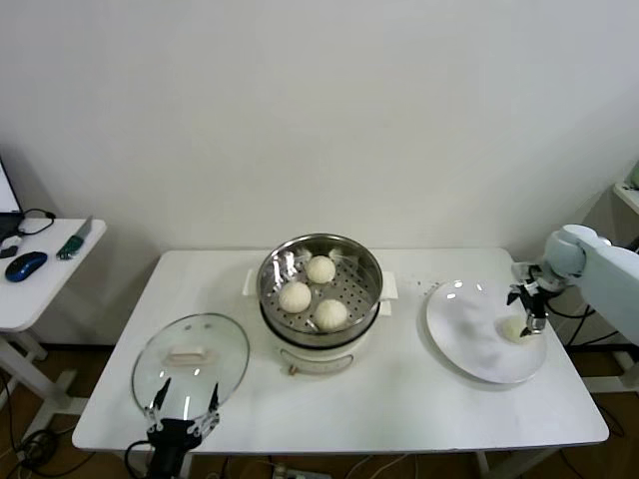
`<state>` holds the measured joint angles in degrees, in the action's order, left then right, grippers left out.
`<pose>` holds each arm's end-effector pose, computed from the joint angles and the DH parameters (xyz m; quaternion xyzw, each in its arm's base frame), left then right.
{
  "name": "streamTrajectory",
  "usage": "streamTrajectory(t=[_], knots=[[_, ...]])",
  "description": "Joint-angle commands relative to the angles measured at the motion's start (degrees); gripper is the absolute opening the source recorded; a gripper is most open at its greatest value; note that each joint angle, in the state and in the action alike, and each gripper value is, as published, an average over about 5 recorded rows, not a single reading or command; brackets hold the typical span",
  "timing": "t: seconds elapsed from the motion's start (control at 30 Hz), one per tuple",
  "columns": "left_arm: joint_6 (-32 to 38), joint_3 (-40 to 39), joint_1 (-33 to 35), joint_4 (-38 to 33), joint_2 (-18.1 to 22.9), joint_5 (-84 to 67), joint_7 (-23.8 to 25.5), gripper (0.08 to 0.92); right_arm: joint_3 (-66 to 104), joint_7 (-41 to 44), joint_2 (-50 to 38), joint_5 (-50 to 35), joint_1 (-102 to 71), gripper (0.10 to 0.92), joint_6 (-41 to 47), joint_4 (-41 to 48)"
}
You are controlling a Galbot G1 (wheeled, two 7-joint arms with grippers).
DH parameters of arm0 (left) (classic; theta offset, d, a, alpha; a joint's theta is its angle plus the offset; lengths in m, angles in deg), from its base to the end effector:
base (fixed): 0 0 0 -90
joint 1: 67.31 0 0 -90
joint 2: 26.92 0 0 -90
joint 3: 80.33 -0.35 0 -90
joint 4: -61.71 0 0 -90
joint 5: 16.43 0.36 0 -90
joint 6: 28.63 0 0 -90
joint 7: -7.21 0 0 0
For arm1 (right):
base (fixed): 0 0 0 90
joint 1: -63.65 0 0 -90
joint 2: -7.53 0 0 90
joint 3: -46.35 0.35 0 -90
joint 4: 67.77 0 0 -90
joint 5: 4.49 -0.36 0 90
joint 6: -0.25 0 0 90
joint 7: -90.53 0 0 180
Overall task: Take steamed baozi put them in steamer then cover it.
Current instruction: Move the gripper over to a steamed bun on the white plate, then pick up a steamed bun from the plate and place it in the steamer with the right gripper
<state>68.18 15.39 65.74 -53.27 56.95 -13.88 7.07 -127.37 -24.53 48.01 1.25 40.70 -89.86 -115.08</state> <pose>0.1053 0.0535 -0.3630 0.0036 -0.9909 -0.0945 0.0954 0.5507 -0.2811 -0.2017 0.4529 -0.5243 0.5321 0.4867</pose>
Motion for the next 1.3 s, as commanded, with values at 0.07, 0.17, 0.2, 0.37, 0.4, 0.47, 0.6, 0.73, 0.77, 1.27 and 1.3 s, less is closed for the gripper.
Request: streamTrajectory(t=[0.07,0.17,0.2,0.37,0.4,0.47,0.6,0.73,0.77,1.27,1.3], knots=[[-0.5,0.1,-0.1,0.0,0.1,0.1,-0.1,0.823,8.9,0.7,4.9,6.7,-6.4,0.823,-3.5,11.7],[-0.5,0.2,-0.2,0.1,0.1,0.1,-0.1,0.823,8.8,0.8,6.4,7.4,-6.1,0.823,-3.8,13.3],[-0.5,0.3,-0.2,0.1,0.1,0.1,-0.1,0.823,8.8,0.9,6.9,7.7,-6.1,0.823,-3.9,13.9],[-0.5,0.4,-0.2,0.1,0.1,0.0,-0.1,0.823,8.5,1.1,8.4,8.3,-5.9,0.823,-4.2,15.7],[-0.5,0.4,-0.2,0.2,0.1,0.1,-0.1,0.823,8.5,1.2,8.7,8.5,-5.9,0.823,-4.4,16.0],[-0.5,0.4,-0.3,0.2,0.1,0.1,-0.1,0.823,8.6,1.2,9.2,8.9,-5.9,0.823,-4.9,16.7],[-0.5,0.3,-0.2,0.2,0.2,0.2,-0.1,0.823,8.5,1.6,9.9,9.7,-5.5,0.821,-5.5,17.9],[-0.5,0.4,-0.2,0.2,0.2,0.2,-0.2,0.823,8.4,1.8,10.0,9.9,-5.1,0.774,-5.6,18.1],[-0.5,0.4,-0.2,0.2,0.2,0.2,-0.2,0.823,8.4,1.8,10.1,9.9,-5.0,0.752,-5.6,18.2],[-0.9,-0.5,-0.2,-1.3,0.0,0.3,0.0,0.823,-14.5,2.2,11.0,-17.2,15.6,0.677,1.9,10.9],[-1.0,-0.7,-0.3,-1.6,0.1,0.3,0.1,0.823,-17.6,1.9,11.5,-20.3,18.0,0.678,2.9,9.9]])
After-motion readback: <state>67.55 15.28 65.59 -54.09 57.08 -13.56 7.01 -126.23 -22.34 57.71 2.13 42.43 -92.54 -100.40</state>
